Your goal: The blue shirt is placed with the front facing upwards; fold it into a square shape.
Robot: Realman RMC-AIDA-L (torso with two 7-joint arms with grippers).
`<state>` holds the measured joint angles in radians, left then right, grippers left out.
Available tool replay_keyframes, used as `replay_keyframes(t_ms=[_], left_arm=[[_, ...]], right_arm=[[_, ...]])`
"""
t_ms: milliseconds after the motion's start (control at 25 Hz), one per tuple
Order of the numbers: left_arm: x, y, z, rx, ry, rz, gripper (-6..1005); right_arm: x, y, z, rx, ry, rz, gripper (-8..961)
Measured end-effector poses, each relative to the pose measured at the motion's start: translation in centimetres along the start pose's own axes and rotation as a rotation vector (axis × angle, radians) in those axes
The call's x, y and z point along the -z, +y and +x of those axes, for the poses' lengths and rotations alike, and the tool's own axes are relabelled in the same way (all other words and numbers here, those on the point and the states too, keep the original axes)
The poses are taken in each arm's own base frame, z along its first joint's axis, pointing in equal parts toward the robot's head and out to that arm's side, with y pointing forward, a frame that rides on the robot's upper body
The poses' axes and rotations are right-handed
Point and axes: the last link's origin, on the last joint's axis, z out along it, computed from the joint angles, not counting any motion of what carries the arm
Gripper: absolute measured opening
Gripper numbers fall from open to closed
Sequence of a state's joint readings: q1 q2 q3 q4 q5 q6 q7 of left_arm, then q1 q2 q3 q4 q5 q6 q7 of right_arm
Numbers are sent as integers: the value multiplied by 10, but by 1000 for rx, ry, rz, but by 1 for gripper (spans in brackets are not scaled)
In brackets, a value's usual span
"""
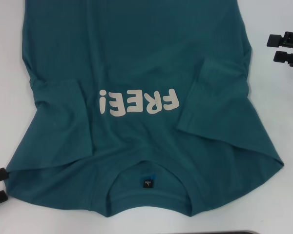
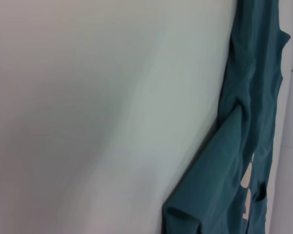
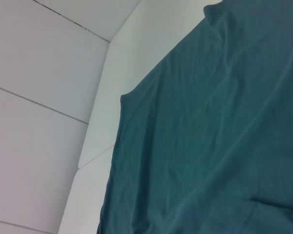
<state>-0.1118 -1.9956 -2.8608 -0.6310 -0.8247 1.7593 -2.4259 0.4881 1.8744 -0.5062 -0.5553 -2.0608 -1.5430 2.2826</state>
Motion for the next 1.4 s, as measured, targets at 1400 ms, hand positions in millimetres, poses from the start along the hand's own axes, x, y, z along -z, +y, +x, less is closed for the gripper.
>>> replay_keyframes(t_ms=[1400], left_arm=[[-36,19,7,-5,-92,-1,700]], right_arm=[[2,2,0,-5,-7,-18,828]])
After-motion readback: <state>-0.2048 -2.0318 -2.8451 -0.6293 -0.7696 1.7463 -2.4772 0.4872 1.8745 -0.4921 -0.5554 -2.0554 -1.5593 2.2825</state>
